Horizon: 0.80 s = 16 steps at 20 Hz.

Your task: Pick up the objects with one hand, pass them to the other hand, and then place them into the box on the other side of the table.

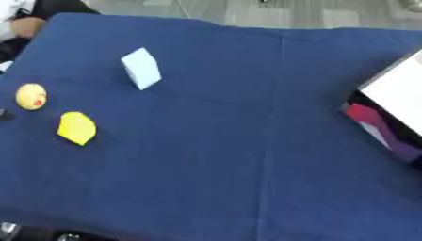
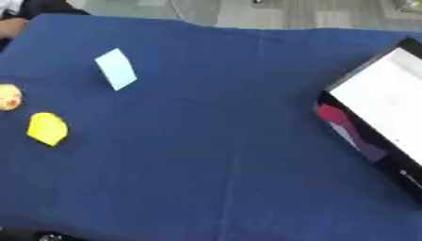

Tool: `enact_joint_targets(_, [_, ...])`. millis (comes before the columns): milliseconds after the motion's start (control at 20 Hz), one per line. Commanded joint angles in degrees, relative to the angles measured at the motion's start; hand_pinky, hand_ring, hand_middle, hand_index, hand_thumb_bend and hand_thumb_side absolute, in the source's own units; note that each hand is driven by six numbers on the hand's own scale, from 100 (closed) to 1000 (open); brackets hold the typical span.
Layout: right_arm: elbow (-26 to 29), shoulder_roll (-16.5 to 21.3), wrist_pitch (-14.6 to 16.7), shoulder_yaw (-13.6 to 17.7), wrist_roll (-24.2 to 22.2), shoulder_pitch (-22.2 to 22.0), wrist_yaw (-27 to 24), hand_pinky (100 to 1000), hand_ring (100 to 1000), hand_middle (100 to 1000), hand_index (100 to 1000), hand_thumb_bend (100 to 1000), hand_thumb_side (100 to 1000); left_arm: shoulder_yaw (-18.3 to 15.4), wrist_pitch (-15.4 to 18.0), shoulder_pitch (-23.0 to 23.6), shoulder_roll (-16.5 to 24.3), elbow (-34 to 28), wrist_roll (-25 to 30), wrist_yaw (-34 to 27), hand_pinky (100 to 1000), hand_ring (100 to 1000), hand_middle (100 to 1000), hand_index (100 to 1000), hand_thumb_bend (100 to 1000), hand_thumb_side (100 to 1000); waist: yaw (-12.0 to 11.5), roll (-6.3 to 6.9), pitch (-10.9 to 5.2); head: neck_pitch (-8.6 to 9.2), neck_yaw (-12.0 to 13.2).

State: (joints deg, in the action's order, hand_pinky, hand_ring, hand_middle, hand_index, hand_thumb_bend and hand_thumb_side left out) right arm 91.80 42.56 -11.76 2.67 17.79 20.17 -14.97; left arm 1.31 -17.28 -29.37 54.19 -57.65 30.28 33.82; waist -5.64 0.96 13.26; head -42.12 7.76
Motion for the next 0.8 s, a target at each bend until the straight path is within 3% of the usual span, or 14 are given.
enact_joint_targets(50, [0.53, 1.11, -0.05, 0.35, 0.07, 0.64, 0.23, 899, 814, 862, 924, 100, 474, 0.11, -0.6, -1.31, 0.76, 0.89, -0.51, 1.96, 856, 847, 798, 784, 725, 243, -0.01, -0.65, 0.31, 0.77, 0.47])
enact_joint_targets(800, [0.51, 1.06, -0.14, 0.33, 0.17, 0.65, 0.46, 900, 814, 864, 922, 100, 487, 0.29, 0.96, -3.11, -0.43, 0.56, 0.02, -0.69, 856, 845, 793, 791, 701, 274, 0.19, -0.58, 0.69, 1.02, 1.23])
